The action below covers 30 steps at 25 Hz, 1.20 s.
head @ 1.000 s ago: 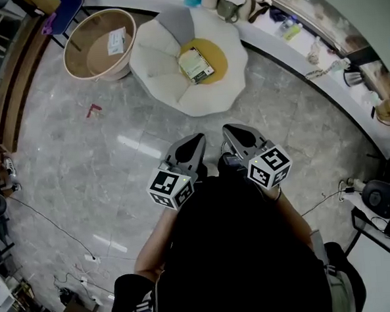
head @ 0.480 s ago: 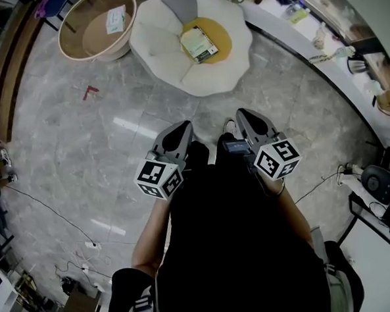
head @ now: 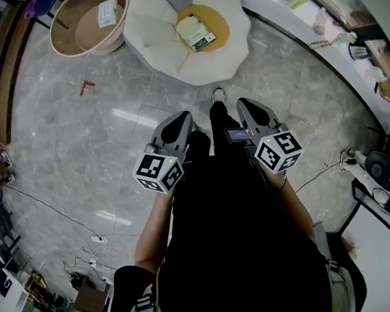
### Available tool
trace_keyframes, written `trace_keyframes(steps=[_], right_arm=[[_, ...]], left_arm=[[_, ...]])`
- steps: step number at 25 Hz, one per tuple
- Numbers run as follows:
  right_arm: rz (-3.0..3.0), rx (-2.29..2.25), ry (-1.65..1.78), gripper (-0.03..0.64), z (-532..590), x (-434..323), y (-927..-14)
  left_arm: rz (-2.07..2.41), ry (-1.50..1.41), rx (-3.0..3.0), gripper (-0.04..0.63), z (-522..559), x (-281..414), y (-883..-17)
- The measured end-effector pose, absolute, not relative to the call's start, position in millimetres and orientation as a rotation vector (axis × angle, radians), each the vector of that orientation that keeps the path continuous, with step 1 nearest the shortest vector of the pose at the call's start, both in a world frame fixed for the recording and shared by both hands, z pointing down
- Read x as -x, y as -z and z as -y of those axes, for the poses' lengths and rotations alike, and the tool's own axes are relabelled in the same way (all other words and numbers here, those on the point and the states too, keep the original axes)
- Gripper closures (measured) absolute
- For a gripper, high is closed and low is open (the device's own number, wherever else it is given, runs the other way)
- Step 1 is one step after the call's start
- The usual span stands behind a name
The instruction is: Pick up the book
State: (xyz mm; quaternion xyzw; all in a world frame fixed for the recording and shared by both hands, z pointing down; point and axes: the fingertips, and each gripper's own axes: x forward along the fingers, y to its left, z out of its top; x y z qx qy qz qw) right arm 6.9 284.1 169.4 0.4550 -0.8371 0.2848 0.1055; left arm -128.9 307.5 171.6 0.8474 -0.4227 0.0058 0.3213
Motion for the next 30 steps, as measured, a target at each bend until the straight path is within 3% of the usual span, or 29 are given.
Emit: trace_keyframes(steps=[30], right_arm=[[2.917, -0.787, -0.862, 0.6, -79, -80, -135]], left_arm=[[1.208, -0.093, -2.168, 0.58, -126, -1, -170]])
